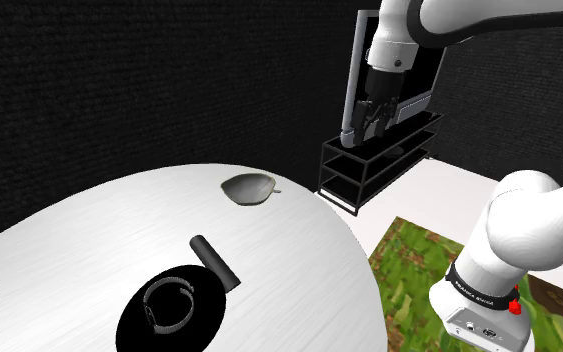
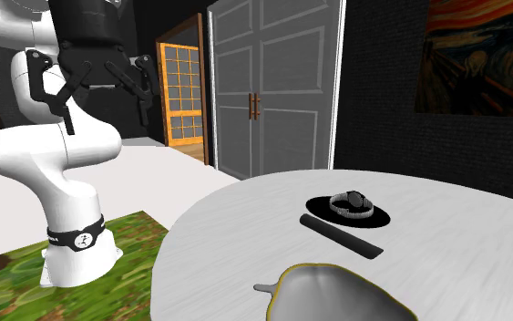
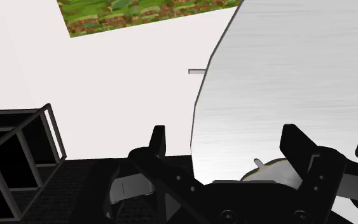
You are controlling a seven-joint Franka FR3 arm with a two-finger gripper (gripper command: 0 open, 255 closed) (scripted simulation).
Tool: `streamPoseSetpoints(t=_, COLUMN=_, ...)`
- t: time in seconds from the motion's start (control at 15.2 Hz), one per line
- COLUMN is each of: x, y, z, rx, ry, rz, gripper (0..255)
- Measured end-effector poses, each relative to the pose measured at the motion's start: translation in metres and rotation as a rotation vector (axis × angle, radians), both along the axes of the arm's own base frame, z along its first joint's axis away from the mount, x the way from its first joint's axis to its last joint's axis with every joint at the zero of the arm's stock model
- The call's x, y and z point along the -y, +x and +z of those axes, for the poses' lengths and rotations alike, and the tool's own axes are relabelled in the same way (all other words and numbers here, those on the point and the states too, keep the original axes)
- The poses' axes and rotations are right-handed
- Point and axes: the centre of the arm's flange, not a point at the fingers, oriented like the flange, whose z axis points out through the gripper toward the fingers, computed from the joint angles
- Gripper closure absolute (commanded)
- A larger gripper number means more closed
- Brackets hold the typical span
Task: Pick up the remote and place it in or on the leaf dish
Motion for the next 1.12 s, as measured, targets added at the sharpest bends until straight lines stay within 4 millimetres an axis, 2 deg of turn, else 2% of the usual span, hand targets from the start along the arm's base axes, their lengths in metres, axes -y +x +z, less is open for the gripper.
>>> streamPoseSetpoints(t=0.07, x=0.000, y=0.000, z=0.000, rx=0.000, ry=0.000, rz=0.000, gripper=0)
streamPoseSetpoints(t=0.26, x=-0.019, y=0.012, z=-0.010, rx=-0.003, ry=-0.001, rz=-0.003, gripper=0)
streamPoseSetpoints(t=1.12, x=-0.156, y=0.093, z=-0.083, rx=-0.018, ry=-0.006, rz=-0.025, gripper=0)
